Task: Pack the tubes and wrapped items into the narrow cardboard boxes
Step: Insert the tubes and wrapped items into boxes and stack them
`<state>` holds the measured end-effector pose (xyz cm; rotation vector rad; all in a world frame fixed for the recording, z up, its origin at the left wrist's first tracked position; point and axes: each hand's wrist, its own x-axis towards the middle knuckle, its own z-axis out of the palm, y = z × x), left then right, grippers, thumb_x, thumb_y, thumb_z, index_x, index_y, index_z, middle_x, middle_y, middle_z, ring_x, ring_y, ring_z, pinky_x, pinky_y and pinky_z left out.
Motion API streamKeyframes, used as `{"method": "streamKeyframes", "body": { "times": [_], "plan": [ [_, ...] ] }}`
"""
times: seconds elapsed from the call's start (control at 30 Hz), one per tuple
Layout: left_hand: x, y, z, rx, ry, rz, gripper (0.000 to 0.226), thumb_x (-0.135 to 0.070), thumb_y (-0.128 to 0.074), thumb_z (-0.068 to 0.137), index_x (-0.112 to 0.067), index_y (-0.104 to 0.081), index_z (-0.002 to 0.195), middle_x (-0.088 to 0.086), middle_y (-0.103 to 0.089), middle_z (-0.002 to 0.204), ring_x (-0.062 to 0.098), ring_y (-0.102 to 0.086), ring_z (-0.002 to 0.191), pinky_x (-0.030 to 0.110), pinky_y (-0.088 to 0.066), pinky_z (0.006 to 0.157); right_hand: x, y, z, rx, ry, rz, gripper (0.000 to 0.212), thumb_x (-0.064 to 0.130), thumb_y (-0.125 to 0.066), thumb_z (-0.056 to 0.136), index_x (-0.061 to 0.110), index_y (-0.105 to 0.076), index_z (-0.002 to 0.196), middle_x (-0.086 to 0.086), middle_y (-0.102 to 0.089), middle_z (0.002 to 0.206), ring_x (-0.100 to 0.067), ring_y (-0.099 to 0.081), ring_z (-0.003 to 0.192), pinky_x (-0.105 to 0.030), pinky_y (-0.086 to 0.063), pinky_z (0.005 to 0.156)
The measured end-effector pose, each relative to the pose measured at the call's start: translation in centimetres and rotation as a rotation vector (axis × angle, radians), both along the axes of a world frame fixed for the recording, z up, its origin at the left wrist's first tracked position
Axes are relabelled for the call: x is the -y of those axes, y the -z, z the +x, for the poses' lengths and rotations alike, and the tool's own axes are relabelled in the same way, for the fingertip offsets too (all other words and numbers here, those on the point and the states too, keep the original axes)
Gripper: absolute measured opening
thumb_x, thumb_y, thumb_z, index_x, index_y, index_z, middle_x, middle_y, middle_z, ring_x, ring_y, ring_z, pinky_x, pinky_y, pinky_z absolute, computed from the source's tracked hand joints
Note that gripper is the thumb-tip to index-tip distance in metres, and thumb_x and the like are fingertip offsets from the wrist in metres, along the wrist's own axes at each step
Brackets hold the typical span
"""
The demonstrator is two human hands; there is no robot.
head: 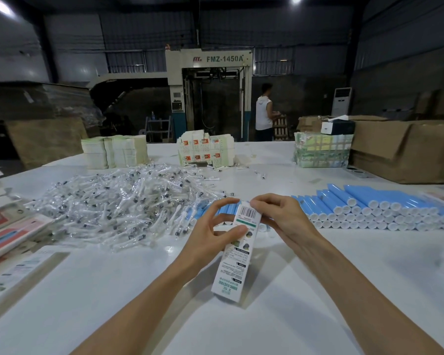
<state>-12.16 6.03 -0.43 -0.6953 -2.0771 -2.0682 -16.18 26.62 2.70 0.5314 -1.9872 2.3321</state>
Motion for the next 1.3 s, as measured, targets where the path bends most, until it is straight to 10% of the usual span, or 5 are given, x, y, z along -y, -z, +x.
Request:
{"method": "streamKeyframes", "body": {
  "times": [0.63,0.9,1.3],
  "plan": [
    [0.0,0.5,-0.6,0.046,-0.030,0.013,0.050,-0.021,-0.078,0.098,-0.045,-0.065,0.140,0.005,-0.078,0.115,0.031,-0.080,0.097,0.030,-0.061,0.070,-1.4,0.4,-0.3,-0.022,-0.229,0.088,0.025,0.018,-0.065,0.101,0.006,-0.078,0.118,-0.018,-0.075,0.121,-0.030,-0.069,0.121,-0.038,-0.054,0.107],
    [0.2,1.1,-0.7,0.043,-0.073,0.034,0.046,-0.018,-0.080,0.097,-0.038,-0.068,0.137,0.008,-0.079,0.110,0.024,-0.079,0.095,0.029,-0.061,0.066,0.1,1.7,-0.4,-0.166,-0.034,0.227,0.019,0.015,-0.080,0.092,0.020,-0.083,0.110,-0.004,-0.081,0.104,-0.021,-0.077,0.102,-0.027,-0.058,0.090],
    [-0.1,1.9,-2.1,0.103,-0.057,0.213,0.042,-0.020,-0.081,0.097,-0.035,-0.063,0.132,0.011,-0.078,0.115,0.027,-0.078,0.093,0.035,-0.062,0.071,2.8,3.0,-0.2,0.043,-0.095,-0.167,0.036,0.013,-0.065,0.102,0.007,-0.064,0.137,-0.011,-0.076,0.116,-0.021,-0.071,0.100,-0.031,-0.057,0.087]
  ]
}}
